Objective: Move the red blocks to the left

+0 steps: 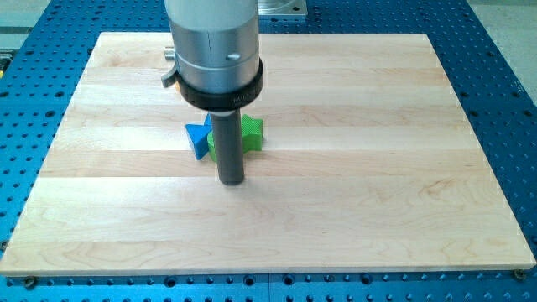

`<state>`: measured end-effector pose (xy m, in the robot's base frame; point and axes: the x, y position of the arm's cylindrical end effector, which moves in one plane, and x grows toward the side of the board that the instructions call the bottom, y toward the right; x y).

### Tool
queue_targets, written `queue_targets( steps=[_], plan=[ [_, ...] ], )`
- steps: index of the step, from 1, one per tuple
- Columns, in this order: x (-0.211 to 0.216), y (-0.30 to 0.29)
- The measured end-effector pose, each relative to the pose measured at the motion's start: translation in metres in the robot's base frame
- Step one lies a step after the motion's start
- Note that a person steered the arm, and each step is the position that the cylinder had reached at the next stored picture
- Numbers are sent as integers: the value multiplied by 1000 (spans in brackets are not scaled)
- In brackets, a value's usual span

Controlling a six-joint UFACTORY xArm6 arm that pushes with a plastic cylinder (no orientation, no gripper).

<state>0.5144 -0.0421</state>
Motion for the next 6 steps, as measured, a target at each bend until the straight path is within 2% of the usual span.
queue_targets(
  steps=[1,2,3,4,6],
  plan=[
    [-10,69],
    [-81,108],
    [-148,122],
    [-183,95],
    [-210,-12]
  ],
)
